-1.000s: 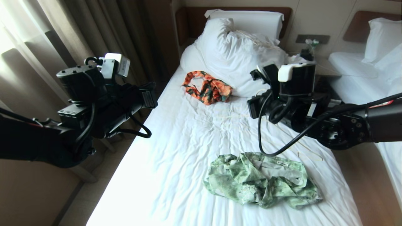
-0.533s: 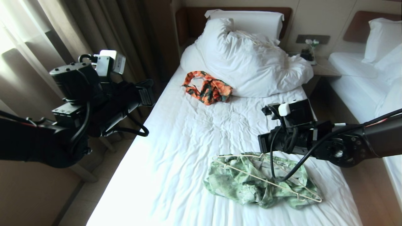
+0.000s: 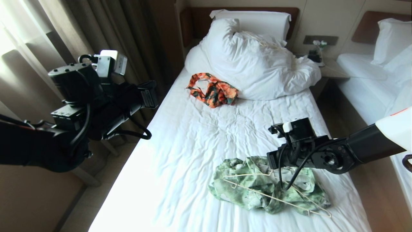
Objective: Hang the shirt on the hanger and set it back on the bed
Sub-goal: Place the hanger on the bed
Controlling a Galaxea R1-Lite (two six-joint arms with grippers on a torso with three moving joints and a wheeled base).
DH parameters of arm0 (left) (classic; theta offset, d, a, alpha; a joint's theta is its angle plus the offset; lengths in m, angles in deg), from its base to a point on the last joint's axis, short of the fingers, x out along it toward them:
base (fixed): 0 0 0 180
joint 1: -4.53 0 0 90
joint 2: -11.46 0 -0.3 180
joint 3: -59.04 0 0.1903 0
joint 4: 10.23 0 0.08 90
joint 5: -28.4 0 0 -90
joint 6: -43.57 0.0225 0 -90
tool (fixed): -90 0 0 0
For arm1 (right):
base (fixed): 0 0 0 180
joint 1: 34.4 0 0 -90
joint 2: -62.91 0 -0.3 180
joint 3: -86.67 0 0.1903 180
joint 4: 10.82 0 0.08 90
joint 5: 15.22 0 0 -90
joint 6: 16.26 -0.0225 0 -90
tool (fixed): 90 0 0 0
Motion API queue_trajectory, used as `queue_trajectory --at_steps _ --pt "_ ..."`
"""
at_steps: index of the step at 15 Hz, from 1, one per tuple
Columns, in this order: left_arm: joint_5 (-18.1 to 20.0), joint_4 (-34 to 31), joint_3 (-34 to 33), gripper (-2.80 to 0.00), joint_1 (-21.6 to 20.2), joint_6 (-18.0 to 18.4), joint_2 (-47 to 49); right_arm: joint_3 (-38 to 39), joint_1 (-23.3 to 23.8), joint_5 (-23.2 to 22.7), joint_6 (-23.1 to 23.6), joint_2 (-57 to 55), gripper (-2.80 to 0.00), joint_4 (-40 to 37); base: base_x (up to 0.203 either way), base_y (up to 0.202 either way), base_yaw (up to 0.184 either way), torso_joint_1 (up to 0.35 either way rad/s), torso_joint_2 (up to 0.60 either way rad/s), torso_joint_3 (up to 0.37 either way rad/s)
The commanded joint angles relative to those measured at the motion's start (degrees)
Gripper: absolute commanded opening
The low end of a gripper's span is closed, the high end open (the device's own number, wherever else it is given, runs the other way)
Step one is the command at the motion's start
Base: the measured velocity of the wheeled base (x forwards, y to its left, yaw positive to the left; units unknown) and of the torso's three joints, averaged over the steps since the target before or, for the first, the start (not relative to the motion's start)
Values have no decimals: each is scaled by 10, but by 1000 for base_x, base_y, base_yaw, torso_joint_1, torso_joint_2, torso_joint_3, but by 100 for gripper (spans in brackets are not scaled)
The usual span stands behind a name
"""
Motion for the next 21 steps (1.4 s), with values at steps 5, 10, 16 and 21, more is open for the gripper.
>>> queue_trajectory --at_steps 5,10,16,21 --pt "0 4 0 -280 -1 0 0 21 1 36 40 -47 -280 84 0 0 0 0 0 0" --pt "0 3 0 -280 0 0 0 50 0 60 86 -61 -280 159 0 0 0 0 0 0" --pt "0 3 -1 -280 0 0 0 51 2 82 88 -48 -280 159 0 0 0 0 0 0" --pt "0 4 -1 -280 0 0 -2 58 -2 103 89 -45 0 169 0 0 0 0 0 0"
